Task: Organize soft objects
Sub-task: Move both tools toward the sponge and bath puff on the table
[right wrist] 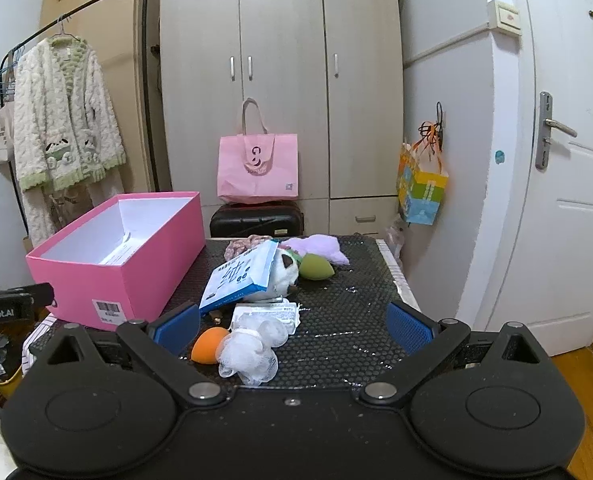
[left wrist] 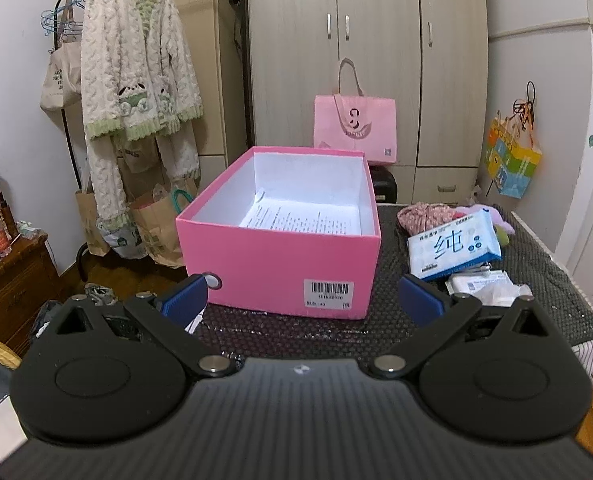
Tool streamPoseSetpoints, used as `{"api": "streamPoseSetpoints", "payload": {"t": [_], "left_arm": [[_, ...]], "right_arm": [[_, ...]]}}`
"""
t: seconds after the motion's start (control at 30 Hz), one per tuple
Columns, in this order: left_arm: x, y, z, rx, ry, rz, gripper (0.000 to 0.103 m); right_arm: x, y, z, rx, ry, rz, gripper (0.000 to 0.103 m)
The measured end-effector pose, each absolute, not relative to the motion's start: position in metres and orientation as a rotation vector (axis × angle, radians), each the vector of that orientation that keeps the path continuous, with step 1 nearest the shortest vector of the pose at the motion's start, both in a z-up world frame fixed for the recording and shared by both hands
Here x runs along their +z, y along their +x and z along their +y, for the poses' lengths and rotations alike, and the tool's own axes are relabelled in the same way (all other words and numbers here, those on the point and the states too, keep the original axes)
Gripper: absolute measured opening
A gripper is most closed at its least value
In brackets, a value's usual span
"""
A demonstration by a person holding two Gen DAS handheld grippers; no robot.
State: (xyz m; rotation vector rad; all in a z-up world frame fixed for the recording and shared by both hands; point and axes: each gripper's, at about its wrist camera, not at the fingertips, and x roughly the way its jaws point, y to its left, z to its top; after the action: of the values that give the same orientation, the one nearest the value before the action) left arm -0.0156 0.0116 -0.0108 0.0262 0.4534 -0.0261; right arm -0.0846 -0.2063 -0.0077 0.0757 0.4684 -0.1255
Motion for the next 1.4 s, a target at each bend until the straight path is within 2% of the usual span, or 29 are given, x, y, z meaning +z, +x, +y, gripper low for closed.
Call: {"api": "streamPoseSetpoints", "payload": {"t": [0.63, 1.4], "left_arm": [[-0.027, -0.017, 0.010, -0.058, 0.051, 0.530, 0.103], [-0.028, -0.018, 0.008, -0.090, 0.102, 0.541, 0.103]], "right_arm": [[-0.017, -0.089, -0.207, -0.103, 0.084, 0.519, 0.101], [-0.026, -0.086, -0.214, -0.068, 0.081, 0.573, 0.103]]}}
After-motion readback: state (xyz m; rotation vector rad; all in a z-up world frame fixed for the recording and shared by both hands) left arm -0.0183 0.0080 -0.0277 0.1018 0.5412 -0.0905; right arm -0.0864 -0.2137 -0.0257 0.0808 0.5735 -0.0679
